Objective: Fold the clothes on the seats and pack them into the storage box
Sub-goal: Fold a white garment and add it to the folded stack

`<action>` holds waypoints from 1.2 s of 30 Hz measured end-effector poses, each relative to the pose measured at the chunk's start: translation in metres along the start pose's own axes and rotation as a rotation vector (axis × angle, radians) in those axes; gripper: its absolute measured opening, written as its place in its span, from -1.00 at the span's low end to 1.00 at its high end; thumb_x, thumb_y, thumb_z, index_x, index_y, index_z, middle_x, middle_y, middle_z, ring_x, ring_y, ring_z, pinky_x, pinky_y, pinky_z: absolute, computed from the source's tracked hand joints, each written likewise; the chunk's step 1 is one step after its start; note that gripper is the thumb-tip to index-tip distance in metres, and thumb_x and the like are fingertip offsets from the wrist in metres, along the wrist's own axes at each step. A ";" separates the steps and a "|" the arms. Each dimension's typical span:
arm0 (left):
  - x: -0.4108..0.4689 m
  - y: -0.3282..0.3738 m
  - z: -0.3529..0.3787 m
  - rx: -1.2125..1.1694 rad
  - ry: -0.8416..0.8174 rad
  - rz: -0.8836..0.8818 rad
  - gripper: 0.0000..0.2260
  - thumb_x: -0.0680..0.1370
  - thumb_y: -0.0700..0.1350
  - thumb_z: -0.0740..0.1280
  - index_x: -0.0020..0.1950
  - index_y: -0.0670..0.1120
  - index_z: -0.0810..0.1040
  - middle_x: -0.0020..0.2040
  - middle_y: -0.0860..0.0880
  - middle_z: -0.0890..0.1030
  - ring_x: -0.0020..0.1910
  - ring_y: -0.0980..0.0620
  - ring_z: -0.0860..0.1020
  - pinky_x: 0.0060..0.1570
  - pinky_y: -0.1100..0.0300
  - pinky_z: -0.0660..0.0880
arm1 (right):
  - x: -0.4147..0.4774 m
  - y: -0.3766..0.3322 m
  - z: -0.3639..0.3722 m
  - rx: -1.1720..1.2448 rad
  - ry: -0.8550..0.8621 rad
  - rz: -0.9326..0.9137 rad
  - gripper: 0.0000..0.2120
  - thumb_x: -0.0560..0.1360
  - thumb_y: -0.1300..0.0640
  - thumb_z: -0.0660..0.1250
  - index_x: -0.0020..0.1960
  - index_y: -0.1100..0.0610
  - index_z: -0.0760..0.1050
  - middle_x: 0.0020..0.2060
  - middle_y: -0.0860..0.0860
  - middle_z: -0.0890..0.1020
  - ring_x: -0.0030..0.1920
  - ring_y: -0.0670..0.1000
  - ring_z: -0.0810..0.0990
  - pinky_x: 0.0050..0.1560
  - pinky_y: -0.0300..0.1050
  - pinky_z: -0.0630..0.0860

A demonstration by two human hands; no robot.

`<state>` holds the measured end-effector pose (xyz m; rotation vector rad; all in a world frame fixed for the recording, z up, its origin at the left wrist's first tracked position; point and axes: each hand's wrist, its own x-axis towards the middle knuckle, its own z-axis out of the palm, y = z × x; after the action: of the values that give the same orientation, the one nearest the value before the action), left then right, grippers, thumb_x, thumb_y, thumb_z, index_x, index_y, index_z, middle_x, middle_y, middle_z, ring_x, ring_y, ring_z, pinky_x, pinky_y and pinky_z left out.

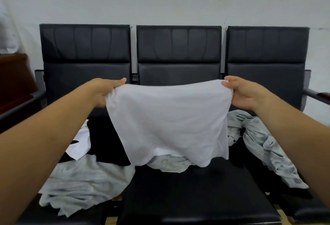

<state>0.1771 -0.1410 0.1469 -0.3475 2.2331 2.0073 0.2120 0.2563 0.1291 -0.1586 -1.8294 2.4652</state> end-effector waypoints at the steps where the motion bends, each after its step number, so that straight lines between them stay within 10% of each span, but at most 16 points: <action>1: -0.001 0.001 0.000 -0.098 -0.049 -0.020 -0.77 0.54 -0.05 0.44 0.09 -0.18 0.63 0.01 -0.12 0.71 -0.07 -0.07 0.69 -0.19 0.02 0.65 | 0.000 -0.001 -0.001 0.103 -0.008 0.021 -0.88 0.61 0.33 0.25 0.07 0.16 0.50 0.01 0.11 0.68 -0.08 0.05 0.71 -0.21 -0.07 0.68; 6: 0.014 -0.003 -0.010 -0.299 -0.094 0.078 -0.64 0.56 -0.25 0.37 0.37 -0.21 0.49 0.20 -0.18 0.65 0.06 -0.13 0.69 -0.12 -0.01 0.63 | 0.002 -0.003 -0.010 -0.007 0.040 -0.044 -0.68 0.59 0.43 0.22 0.28 0.18 0.50 0.12 0.14 0.62 0.07 0.06 0.65 -0.11 -0.13 0.66; 13: 0.020 -0.006 -0.002 -0.255 -0.068 0.177 -0.75 0.60 -0.26 0.32 0.28 -0.27 0.54 0.19 -0.17 0.65 0.06 -0.09 0.68 -0.06 0.06 0.62 | 0.009 -0.009 -0.023 -0.425 0.294 -0.190 -0.78 0.47 0.39 0.44 0.03 0.15 0.64 -0.03 0.10 0.66 -0.08 0.05 0.64 -0.05 -0.11 0.59; 18: 0.024 -0.002 0.005 -0.243 -0.026 0.253 -0.74 0.59 -0.28 0.29 0.26 -0.28 0.52 0.18 -0.19 0.62 0.07 -0.12 0.65 -0.06 0.05 0.62 | 0.013 -0.018 -0.025 -0.050 0.067 0.027 -0.83 0.59 0.37 0.24 0.13 0.22 0.52 0.09 0.13 0.63 0.04 0.05 0.64 -0.14 -0.09 0.63; 24: 0.033 -0.006 0.012 -0.141 0.043 0.275 -0.95 0.63 -0.26 0.28 -0.01 -0.16 0.49 0.13 -0.18 0.59 0.01 -0.07 0.61 -0.02 0.07 0.57 | 0.017 -0.005 -0.041 -0.514 0.087 -0.025 -0.79 0.51 0.42 0.36 0.05 0.17 0.59 -0.01 0.13 0.65 -0.05 0.10 0.65 0.04 0.09 0.62; 31: 0.052 -0.015 0.022 0.018 0.071 0.317 -0.94 0.66 -0.15 0.26 0.10 -0.10 0.49 0.11 -0.12 0.56 0.02 -0.07 0.57 0.09 -0.01 0.60 | 0.028 -0.009 -0.037 -0.140 0.134 0.086 -0.91 0.59 0.33 0.30 0.07 0.25 0.55 -0.11 0.13 0.70 -0.19 0.04 0.70 -0.29 -0.15 0.67; 36: 0.070 -0.009 0.033 -0.061 0.091 0.323 -0.88 0.57 -0.23 0.40 -0.04 -0.04 0.49 0.02 -0.10 0.58 -0.13 0.00 0.60 -0.17 0.16 0.58 | 0.042 -0.013 -0.036 -0.146 0.034 0.162 -0.72 0.63 0.40 0.15 0.27 0.20 0.47 0.04 0.18 0.65 0.00 0.11 0.67 -0.15 -0.08 0.68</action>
<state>0.1093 -0.1150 0.1180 -0.0875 2.4195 2.2598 0.1743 0.2989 0.1299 -0.3682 -2.0587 2.4105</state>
